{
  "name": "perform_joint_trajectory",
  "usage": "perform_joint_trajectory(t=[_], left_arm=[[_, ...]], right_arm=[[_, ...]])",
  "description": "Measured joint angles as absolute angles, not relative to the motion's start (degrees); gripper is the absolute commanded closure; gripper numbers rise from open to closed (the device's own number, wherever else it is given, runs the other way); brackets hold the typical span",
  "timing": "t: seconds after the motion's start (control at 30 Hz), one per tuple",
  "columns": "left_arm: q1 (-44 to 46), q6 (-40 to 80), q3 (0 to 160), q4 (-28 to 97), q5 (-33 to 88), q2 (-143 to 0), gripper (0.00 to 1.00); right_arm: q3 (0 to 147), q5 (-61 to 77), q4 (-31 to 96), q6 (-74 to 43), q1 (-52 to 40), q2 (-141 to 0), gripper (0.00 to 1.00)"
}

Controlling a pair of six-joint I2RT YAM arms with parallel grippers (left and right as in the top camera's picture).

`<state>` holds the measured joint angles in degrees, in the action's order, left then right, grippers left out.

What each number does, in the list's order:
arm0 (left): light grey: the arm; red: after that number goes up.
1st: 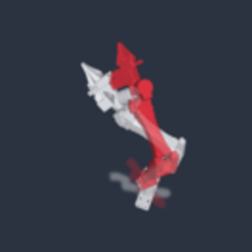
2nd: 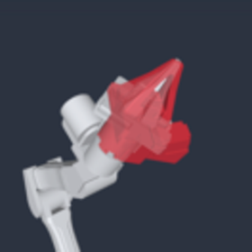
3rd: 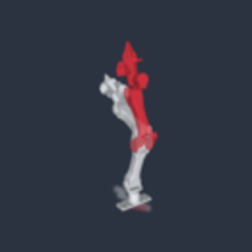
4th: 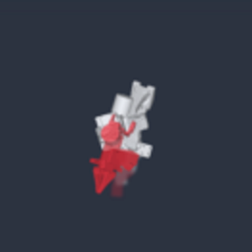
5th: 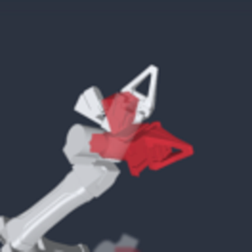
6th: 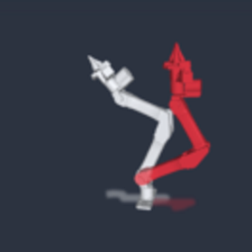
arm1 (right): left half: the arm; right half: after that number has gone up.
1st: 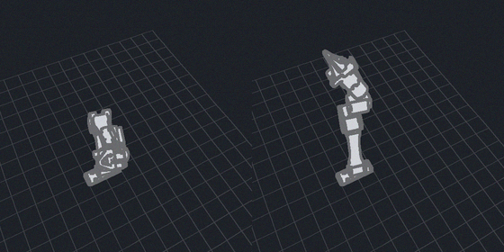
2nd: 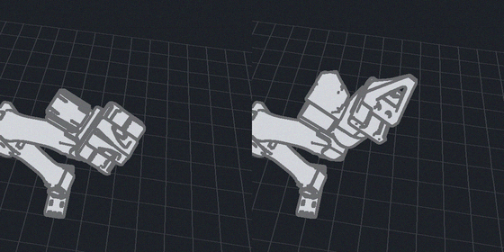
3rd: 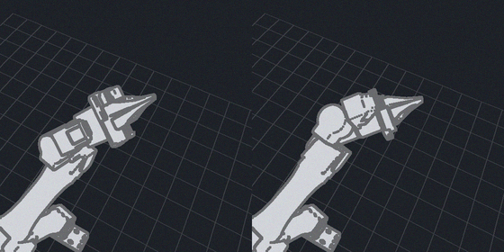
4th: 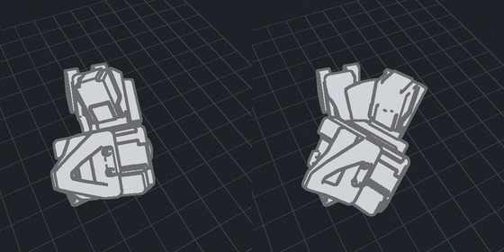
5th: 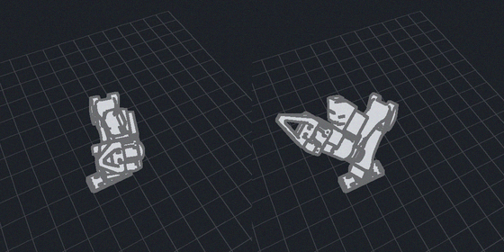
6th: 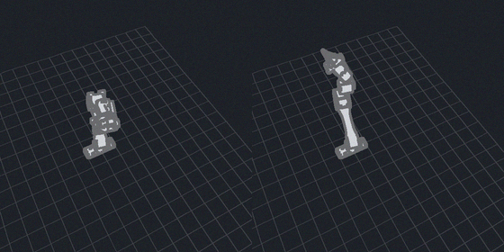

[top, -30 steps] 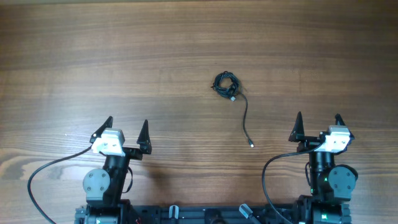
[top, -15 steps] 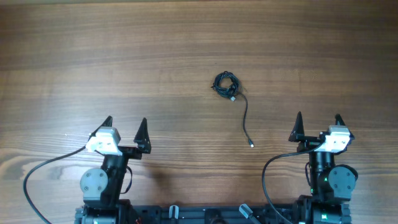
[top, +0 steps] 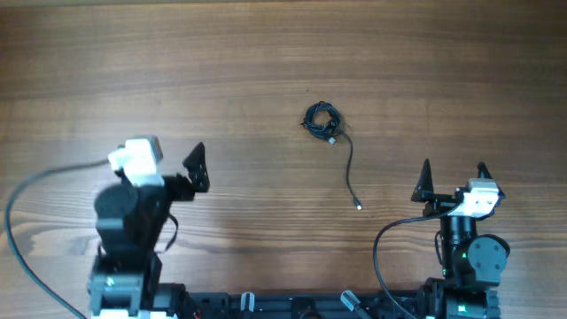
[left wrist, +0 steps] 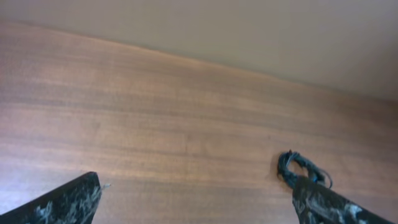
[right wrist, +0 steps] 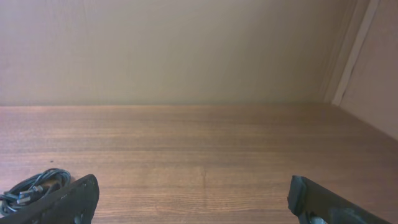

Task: Untangle cables
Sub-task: 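Reach the left gripper forward to the coiled black cable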

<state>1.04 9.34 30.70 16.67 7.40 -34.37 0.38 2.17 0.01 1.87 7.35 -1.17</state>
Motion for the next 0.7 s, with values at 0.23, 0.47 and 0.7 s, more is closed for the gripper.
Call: perform_joint_trajectory(t=[0.23,0.47,0.7], left_arm=[[1.4,9.4,47.0,26.1,9.3,-48.2,0.00],[8.9,9.4,53.6,27.9,9.2,-56.7,0.00],[16.7,13.0,57.4,28.0,6.3,-64.8,0.00]], right_arm=[[0.4,2.2,0.0,1.9,7.3,-1.2,0.00],[0.4,2.2,0.0,1.9,7.3,-1.2,0.00],[0.4,2.2,0.0,1.9,7.3,-1.2,0.00]])
